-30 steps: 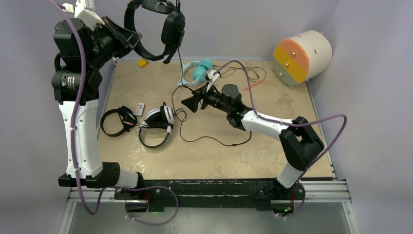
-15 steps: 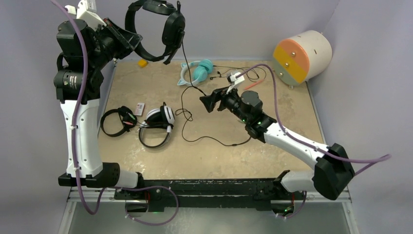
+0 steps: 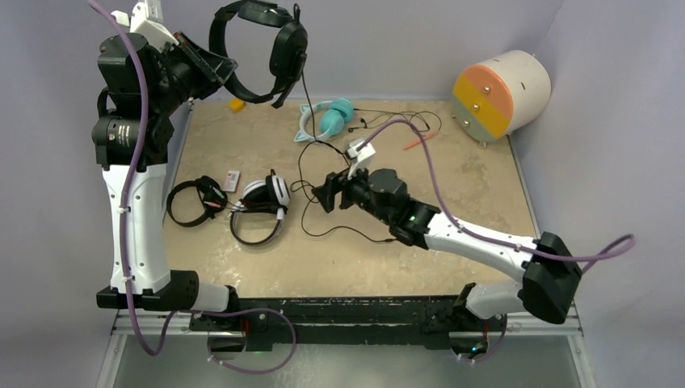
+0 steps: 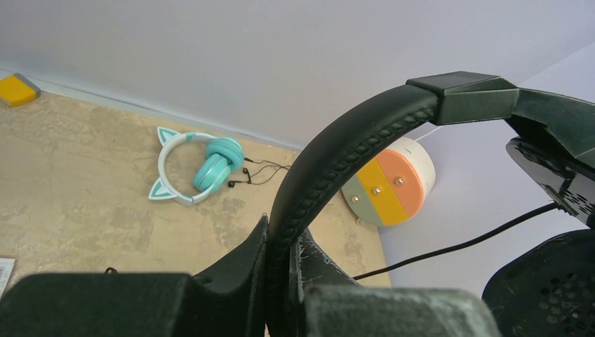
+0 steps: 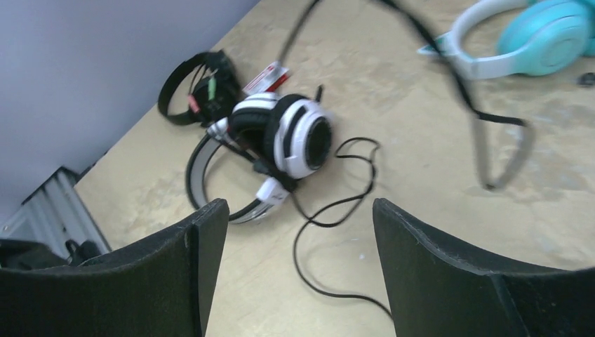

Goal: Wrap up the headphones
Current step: Straighten the headphones cable from the headphones.

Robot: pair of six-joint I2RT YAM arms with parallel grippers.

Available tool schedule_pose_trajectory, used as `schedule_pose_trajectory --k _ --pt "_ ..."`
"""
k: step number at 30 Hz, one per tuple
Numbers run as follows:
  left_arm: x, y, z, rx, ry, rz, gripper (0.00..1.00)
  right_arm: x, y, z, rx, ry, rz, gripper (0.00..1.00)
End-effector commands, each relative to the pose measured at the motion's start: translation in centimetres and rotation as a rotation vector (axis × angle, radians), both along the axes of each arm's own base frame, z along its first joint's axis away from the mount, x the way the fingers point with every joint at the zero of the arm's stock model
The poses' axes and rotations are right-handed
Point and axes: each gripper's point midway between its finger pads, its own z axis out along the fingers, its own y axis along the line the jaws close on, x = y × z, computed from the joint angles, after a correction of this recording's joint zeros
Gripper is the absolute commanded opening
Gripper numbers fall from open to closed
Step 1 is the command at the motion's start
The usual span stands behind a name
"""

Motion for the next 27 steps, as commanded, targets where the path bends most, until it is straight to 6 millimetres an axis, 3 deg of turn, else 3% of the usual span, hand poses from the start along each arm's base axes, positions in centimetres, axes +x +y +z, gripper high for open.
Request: schedule_pose_trajectory --k 1,4,9,16,18,20,23,25,27 --pt "-0.7 0.2 3.0 -0.018 -0.109 0.007 0.00 -0.4 3.9 2.8 0.059 -0.078 0.030 0.77" --pt "-0.7 0.3 3.0 -0.016 -0.109 0.012 0.00 -0.1 6.4 2.5 0.048 -0.108 0.037 0.77" --pt "-0.8 0.3 3.0 -0.013 -0.110 0.016 0.00 3.3 8.3 2.1 0.048 -0.142 -0.071 0.75" --pt "-0.7 0.6 3.1 -0.008 -0.113 0.030 0.00 8.0 10.6 -0.5 -0.024 -0.145 -0.203 0.63" --pt "-0.4 0.7 3.0 -0.005 -0.111 0.039 0.00 8.3 11.1 -0.7 -0.030 -0.143 -0.203 0.53" --pt "0.0 0.6 2.8 -0.006 -0.105 0.034 0.00 7.9 10.5 -1.2 -0.033 -0.134 -0.206 0.33" --pt "1.5 1.1 2.2 -0.034 -0.079 0.046 0.00 7.6 7.2 -3.0 -0.088 -0.084 -0.244 0.02" --pt "2.5 2.8 1.9 -0.079 -0.049 0.072 0.00 7.5 4.0 -5.1 -0.113 0.025 -0.274 0.00" --pt "2.8 5.6 2.0 -0.125 -0.037 0.146 0.00 7.2 -0.4 -5.7 -0.079 0.106 -0.311 0.00"
